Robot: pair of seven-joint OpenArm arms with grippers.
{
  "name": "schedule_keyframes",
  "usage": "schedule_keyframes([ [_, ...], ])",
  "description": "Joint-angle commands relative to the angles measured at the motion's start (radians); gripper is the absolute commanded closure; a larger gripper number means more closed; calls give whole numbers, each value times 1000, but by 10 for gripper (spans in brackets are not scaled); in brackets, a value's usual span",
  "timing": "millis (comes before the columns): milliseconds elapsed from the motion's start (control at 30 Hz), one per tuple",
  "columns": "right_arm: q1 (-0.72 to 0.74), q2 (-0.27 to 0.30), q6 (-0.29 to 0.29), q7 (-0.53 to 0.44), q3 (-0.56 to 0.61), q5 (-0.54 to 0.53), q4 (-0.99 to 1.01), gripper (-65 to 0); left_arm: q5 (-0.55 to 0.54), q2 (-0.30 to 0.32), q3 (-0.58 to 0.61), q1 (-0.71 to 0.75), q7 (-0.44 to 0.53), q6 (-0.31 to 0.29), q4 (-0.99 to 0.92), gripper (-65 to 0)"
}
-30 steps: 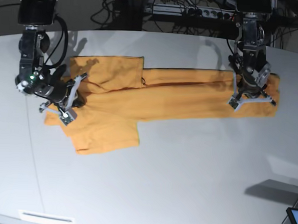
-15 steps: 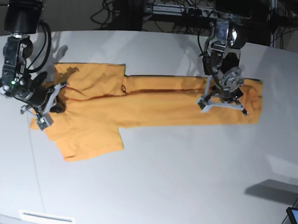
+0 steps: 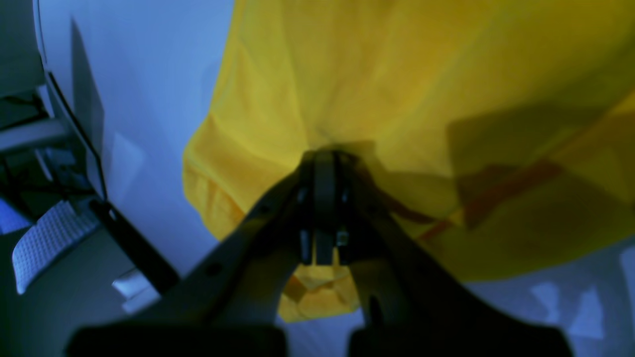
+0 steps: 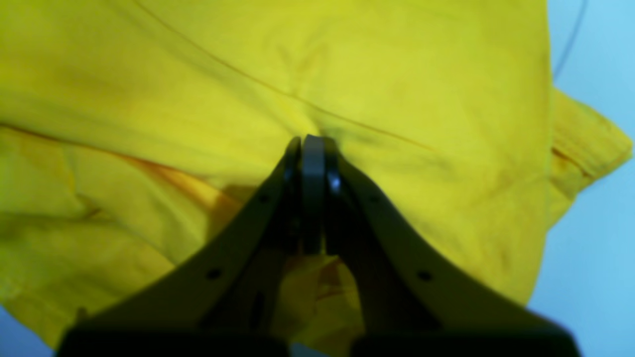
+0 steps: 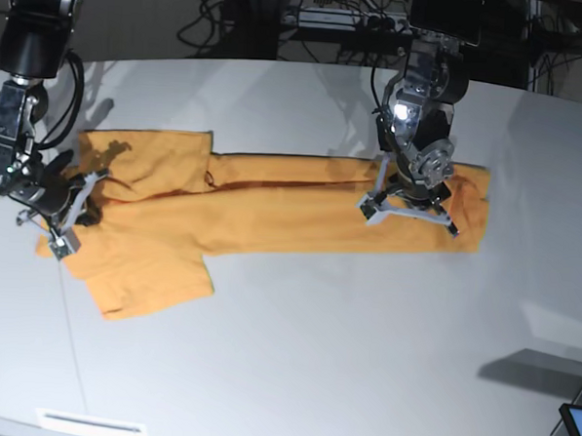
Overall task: Fold the T-shirt properly
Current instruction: 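Pull the held edges with both grippers to stretch the shirt lengthwise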
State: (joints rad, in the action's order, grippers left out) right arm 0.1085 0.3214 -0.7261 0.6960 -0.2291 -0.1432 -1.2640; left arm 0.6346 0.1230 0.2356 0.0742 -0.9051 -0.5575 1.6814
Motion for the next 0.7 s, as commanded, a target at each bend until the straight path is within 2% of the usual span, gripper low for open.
schedule_keyframes([
  [0,-17,20,28,127,-2,135,22,0,0,5,-6,-7,4,-6,10,0],
  [133,-16,20,28,127,-10,135,22,0,0,31,-2,-7,4,-6,10,0],
  [300,-14,20,28,127,-79,136,22,0,0,33,-6,-14,4,-6,10,0],
  [667,-16,32,28,129,-80,136,11,0,0,31,-9,-18,4,-6,82,0],
])
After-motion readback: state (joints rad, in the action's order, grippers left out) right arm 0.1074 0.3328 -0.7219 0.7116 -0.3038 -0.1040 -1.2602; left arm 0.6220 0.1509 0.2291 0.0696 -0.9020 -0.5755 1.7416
